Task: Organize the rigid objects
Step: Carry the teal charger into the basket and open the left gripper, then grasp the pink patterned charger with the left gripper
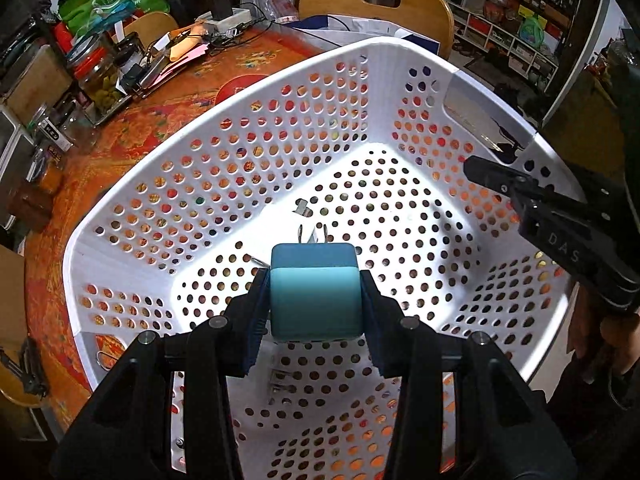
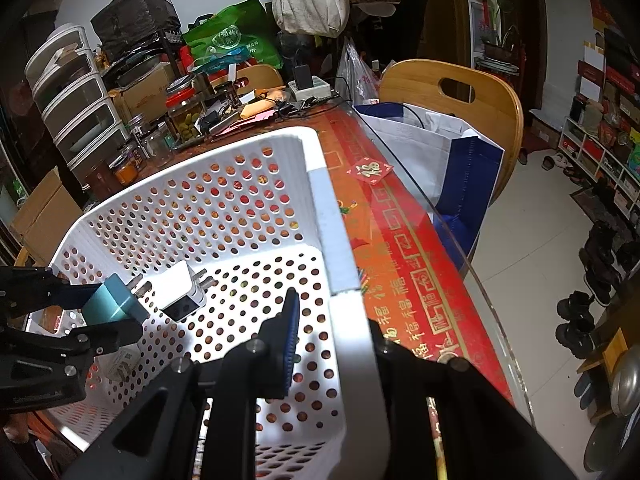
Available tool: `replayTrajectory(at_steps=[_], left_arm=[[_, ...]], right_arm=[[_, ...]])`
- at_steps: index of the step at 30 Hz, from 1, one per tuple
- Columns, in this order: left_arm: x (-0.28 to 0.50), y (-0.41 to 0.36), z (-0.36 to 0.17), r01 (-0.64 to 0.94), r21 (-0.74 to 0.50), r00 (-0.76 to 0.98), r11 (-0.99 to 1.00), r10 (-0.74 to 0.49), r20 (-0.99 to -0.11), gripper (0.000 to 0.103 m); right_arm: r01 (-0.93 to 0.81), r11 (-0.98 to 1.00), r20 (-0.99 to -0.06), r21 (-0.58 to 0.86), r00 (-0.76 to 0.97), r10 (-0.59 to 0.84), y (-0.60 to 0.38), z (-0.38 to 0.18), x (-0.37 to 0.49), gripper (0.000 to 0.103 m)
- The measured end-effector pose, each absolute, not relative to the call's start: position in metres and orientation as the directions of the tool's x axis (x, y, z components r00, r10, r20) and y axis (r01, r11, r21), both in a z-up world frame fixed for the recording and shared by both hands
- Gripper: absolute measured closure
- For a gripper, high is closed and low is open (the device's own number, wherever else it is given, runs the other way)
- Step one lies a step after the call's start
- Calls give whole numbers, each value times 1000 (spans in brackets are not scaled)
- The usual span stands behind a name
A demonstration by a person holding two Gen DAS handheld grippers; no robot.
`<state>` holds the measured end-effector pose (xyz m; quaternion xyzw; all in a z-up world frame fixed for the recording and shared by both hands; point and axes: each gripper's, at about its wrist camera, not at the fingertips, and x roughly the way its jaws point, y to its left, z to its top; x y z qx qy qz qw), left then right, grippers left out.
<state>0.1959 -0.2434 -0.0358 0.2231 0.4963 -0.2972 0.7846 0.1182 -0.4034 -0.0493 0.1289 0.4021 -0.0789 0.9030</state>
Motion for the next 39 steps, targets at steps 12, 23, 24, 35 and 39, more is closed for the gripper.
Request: replayTrajectory(at_steps=[12,23,24,35,39], left_arm=[[202,-236,-39,684,66,340,726,-237,-910,61],[177,-128,43,570,58,573,819,-346,-743,14],[176,-98,54,529,30,602,848,-350,-718,10],[222,69,-53,183,-63,515,981,-150,-844,2],[228,50,-79,227,-65,475,972,-169,-863,5]], right_arm=[[249,953,-746,173,665,-39,-404,-49,118,83],[251,953,-750,171,660,-40,-405,-51,118,83],[250,953,-750,170,660,-39,-405,-51,118,83],[251,952,-743,175,668,-39,-403,-50,119,83],[255,951,-748,173,662,-42,-404,-49,119,83]])
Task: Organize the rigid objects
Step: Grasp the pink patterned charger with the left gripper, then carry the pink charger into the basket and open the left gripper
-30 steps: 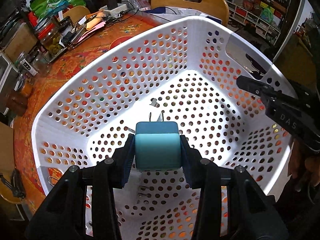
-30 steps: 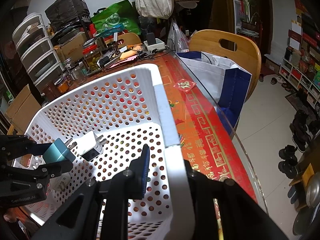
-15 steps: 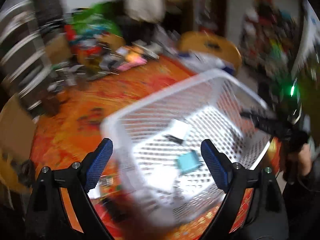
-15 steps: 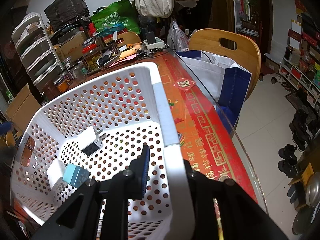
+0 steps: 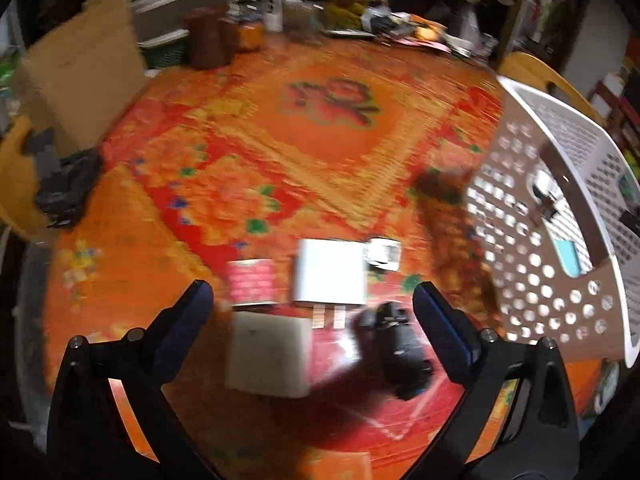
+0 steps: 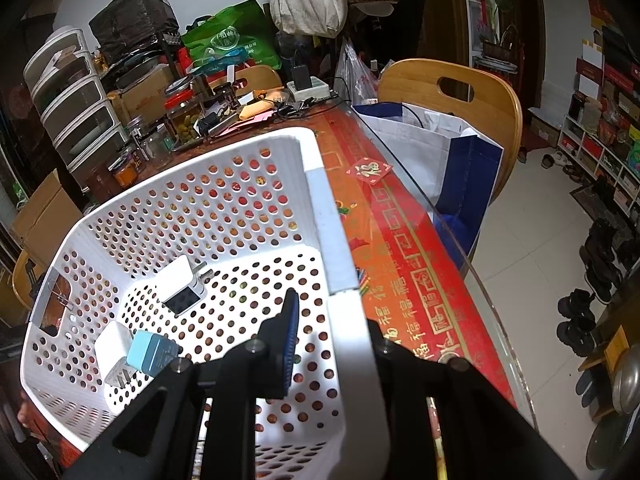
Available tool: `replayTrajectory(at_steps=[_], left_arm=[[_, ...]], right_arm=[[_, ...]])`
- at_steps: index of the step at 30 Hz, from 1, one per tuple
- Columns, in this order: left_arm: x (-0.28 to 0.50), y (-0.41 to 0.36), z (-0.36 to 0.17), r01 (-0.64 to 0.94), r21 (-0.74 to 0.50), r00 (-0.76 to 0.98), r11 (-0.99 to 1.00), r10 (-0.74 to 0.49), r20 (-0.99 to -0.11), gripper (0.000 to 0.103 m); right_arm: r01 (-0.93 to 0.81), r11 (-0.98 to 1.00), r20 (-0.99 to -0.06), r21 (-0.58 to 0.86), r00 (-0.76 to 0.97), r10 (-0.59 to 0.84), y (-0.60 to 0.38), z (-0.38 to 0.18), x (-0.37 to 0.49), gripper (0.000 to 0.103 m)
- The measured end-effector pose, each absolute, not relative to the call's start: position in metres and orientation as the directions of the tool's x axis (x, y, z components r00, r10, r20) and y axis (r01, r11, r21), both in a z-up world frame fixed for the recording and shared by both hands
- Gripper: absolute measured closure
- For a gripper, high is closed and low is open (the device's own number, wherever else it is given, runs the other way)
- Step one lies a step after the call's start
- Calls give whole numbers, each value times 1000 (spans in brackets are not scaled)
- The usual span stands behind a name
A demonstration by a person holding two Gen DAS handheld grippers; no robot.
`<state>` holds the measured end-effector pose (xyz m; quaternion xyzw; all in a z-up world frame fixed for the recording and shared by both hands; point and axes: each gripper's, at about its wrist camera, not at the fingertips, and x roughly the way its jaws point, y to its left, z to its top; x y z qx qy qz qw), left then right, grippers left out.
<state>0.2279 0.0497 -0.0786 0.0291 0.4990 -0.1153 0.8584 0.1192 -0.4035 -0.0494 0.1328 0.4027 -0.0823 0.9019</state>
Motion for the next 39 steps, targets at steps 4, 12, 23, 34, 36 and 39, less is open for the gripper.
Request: replayTrajectory(at_steps=[4,12,23,34,36,39], left_arm=[[234,45,-84,208,-35,471,978,-132,-872,15],[247,92,-100,96,-77,462,992,-113,-880,34],[259,103,-107,31,-51,455,998,-60,-889,50],[257,86,-110,40,17,481,999,-5,-877,78],[250,84,-97,9,83,538,997,65,-841,78],[239,78,-76,-48,205,621,978,189,-760,78]], right_arm=[[263,949,-750,176,660,-44,-404,-50,118,83],[258,950,-747,174,663,-44,-404,-49,119,83],[258,951,-747,173,663,-44,-404,-49,119,83],[256,951,-746,177,665,-40,-403,-48,120,83],[256,950,-745,178,666,-40,-403,-47,121,83],[254,951,-746,176,665,-40,-403,-47,121,83]])
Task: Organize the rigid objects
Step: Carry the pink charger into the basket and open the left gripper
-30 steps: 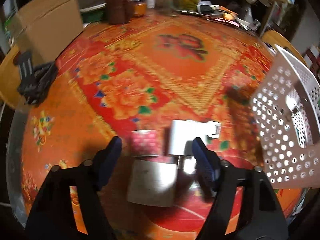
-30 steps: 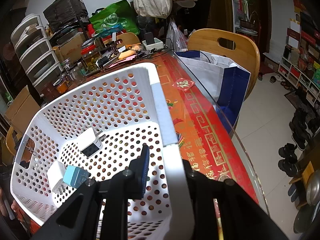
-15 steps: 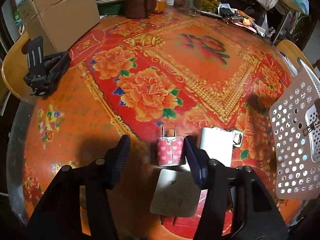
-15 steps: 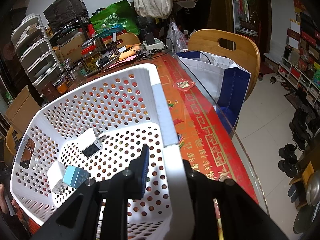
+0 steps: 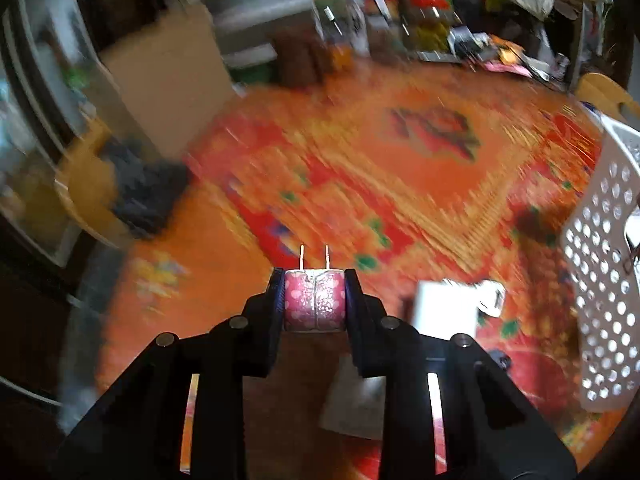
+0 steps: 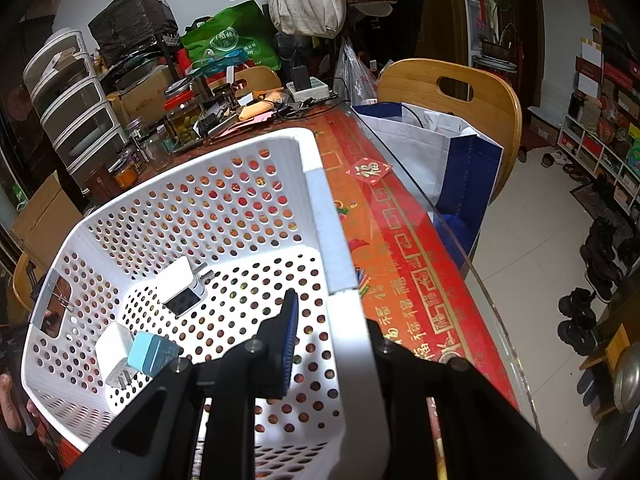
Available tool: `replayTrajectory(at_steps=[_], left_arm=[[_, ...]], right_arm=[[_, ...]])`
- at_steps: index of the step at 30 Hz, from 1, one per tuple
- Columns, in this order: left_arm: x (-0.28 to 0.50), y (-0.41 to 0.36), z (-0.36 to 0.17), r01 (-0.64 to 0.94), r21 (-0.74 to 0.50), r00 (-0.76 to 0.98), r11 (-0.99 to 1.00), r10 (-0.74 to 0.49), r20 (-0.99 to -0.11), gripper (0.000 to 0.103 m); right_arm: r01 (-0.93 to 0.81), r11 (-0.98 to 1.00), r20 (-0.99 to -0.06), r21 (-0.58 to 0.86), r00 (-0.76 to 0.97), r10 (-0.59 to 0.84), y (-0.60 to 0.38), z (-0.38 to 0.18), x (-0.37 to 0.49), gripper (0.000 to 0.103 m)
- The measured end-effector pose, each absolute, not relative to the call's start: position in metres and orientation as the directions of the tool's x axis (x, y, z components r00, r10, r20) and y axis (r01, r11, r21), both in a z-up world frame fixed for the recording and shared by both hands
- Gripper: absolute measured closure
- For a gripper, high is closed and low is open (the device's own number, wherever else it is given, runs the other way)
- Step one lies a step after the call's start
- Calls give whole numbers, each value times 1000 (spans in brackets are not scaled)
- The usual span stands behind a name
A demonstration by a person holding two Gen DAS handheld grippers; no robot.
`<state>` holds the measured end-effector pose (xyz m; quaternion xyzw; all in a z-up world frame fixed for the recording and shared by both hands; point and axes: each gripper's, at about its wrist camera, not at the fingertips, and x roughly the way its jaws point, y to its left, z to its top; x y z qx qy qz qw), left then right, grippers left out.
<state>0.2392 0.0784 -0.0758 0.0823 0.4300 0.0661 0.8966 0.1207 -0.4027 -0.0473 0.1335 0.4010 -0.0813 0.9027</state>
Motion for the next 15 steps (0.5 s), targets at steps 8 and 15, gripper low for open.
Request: replayTrajectory(at_steps=[8,15], left_arm=[[215,47,-22,54,183,676,982,99,-730,78],[191,-25,32,160,280,762,947,62,-645,78]], right_arm=[[252,951,-743,177,668,-39,-402,-48,121,83],[253,951,-743,178,669,-39,-402,-48,120,83]])
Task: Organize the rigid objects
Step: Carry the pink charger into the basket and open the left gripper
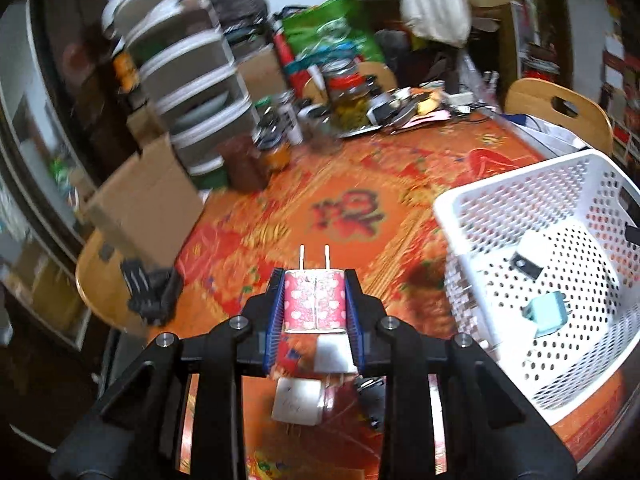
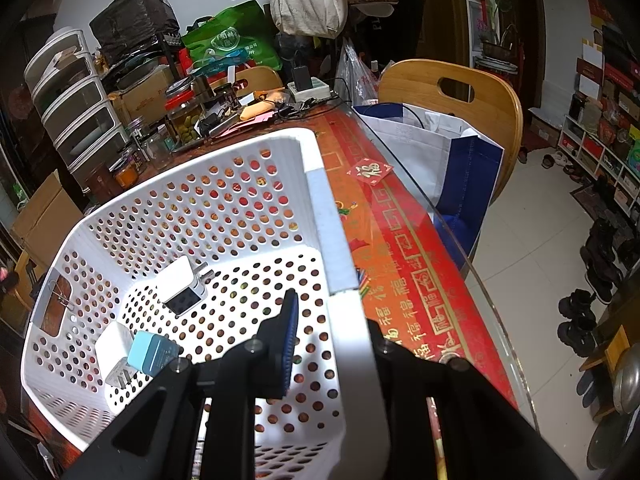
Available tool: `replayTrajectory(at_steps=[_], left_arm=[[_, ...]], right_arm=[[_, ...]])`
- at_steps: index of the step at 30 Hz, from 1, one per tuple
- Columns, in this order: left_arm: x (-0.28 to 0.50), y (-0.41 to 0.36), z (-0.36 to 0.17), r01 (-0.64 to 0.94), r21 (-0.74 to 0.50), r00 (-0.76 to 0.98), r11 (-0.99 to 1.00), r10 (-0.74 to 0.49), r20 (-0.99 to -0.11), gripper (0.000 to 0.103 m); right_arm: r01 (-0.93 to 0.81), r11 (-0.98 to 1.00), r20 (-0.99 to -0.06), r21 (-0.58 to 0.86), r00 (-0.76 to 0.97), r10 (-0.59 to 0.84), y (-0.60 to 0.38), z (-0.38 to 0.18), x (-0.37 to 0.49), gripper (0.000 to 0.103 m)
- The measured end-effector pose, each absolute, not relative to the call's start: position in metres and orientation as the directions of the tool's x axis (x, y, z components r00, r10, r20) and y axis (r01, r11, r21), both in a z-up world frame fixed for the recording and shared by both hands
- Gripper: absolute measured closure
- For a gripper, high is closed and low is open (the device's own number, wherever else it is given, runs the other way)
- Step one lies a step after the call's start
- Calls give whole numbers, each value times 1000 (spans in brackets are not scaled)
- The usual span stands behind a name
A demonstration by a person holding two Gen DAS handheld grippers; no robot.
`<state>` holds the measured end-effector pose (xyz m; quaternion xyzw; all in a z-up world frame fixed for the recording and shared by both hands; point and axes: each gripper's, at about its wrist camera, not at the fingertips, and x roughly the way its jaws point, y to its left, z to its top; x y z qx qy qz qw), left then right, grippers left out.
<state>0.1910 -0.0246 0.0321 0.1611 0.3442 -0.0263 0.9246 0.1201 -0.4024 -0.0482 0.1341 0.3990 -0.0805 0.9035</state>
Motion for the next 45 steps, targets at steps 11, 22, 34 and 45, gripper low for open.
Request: replayTrajectory(at_steps=[11,22,34,45], left_arm=[[173,-150,52,388,395,753,833,-40,-656,78],[195,-217,-2,523,453,662,722,-9,-749,78],[207,-229,-41,564,518,627,643,75,-776,77],[175,-210,-6,471,537,776,700,-39,-630,5]], right_arm=[[251,950,-739,183,673,-35,-401,-50,119,83],[243,954,-742,177,669,-33,-402,-49,118,82],[238,953,-738,187,675,-24,-404,-49,118,80],[240,954,-744,179,667,-28,-403,-49,120,80]])
